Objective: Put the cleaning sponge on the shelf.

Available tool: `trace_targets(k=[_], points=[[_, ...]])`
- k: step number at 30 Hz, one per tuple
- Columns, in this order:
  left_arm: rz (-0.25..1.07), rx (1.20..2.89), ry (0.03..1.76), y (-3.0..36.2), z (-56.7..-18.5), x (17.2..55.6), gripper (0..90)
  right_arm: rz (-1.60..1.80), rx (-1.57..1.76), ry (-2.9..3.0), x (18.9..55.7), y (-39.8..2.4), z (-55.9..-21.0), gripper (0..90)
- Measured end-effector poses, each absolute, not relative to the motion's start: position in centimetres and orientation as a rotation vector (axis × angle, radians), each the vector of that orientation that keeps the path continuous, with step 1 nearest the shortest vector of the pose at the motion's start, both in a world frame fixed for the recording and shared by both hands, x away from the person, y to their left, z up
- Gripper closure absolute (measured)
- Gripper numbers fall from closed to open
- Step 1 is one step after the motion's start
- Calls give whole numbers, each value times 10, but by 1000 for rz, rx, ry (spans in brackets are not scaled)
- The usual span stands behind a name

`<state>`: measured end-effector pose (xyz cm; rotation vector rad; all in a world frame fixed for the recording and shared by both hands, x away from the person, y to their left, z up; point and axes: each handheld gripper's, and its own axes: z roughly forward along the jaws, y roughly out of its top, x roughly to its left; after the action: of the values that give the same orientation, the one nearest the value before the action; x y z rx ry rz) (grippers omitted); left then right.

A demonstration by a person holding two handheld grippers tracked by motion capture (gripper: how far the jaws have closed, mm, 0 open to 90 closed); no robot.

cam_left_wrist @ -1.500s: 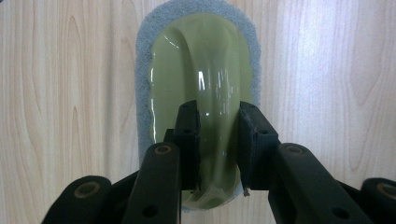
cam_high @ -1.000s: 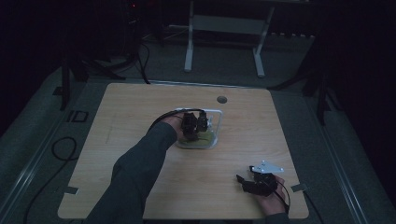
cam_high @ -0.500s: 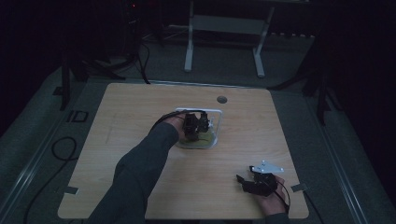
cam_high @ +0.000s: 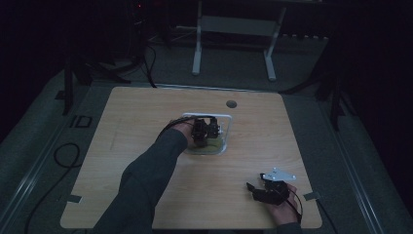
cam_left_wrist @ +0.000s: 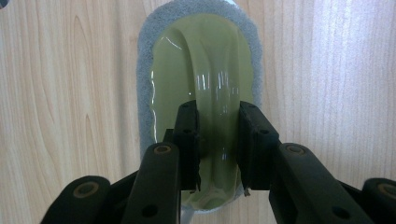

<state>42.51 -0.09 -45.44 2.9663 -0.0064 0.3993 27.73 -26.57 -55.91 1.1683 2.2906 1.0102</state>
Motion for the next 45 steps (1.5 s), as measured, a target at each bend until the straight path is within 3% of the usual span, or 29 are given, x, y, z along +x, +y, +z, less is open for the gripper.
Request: trace_targets(k=[26, 39, 45], points=[[562, 2960, 6, -5, -460, 426, 701, 1011, 1167, 2293, 277, -266, -559, 306], [569, 2931, 69, -3, -456, 423, 594, 1011, 1166, 2293, 277, -266, -559, 306], [577, 2886, 99, 2, -454, 419, 586, 1011, 1166, 2294, 277, -266, -559, 306]])
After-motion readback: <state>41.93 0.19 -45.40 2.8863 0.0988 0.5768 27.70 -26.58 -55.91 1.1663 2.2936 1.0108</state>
